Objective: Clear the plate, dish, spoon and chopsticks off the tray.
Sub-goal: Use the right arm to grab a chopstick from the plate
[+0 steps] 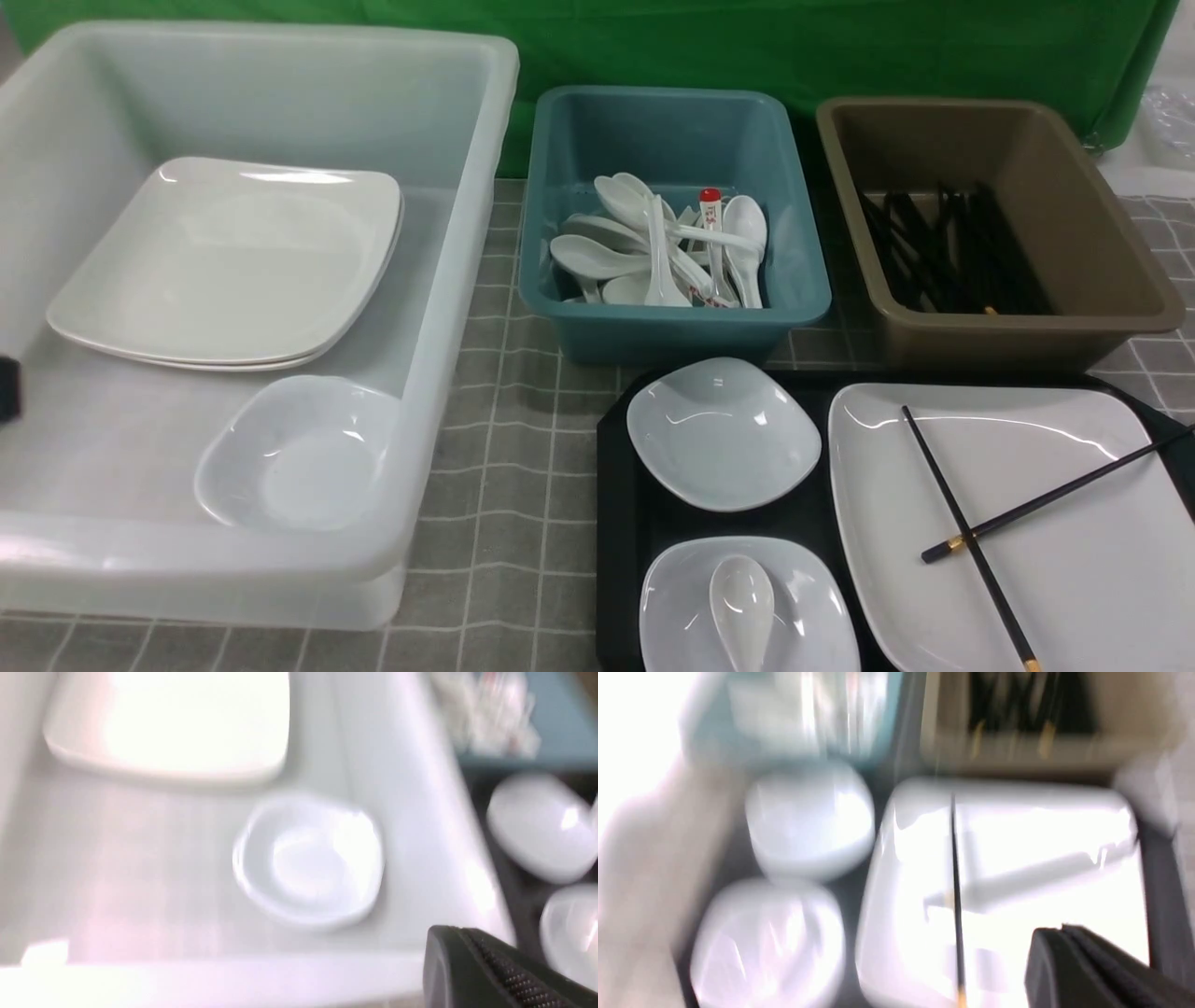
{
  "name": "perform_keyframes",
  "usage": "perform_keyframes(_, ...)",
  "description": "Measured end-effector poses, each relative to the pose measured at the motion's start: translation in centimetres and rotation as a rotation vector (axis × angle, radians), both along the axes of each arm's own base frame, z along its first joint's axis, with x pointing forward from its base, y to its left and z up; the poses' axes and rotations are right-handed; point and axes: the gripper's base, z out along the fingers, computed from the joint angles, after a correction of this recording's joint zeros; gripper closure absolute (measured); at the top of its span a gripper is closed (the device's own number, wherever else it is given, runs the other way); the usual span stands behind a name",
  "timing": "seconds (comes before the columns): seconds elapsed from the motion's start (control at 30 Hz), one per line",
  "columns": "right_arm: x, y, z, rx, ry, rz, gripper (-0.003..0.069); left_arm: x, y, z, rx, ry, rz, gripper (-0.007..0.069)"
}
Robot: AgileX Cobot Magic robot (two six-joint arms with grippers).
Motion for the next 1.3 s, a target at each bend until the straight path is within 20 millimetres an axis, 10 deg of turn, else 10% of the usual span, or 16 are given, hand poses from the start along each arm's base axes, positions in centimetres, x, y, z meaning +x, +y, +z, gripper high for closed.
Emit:
perform_keyframes(0.3, 9.5, 5.0, -6.8, -0.234, 0.428, 0.164, 0.0642, 4.4, -2.3, -2.8, -0.061, 0.187, -0.184, 0.0624)
perform_keyframes(0.57, 16.6, 3.7, -11.5, -0.157, 0.603, 0.056, 0.0623, 4.6, -11.0, -5.0, -0.025, 0.229, -0.548, 0.0624)
perform_keyframes(0.73, 19.2, 3.2, -15.0, -0.090, 0.645, 0.014, 0.0407, 5.2, -18.5, -6.8, 0.007, 0.171, -0.736, 0.0624)
perform_keyframes(0.93, 20.7, 3.6, -17.5, -0.071, 0.631, 0.005, 0.0281, 7.1, -21.7, -6.1, -0.008, 0.063, -0.762, 0.0624)
perform_keyframes(1.13, 21.5, 3.7, -19.8, -0.074, 0.661, -0.001, 0.0328, 8.1, -22.6, -5.6, -0.029, -0.013, -0.748, 0.0624)
perform_keyframes(1.3, 21.5, 3.7, -19.8, -0.074, 0.660, 0.000, 0.0577, 8.2, -22.6, -5.5, -0.019, -0.040, -0.762, 0.0624)
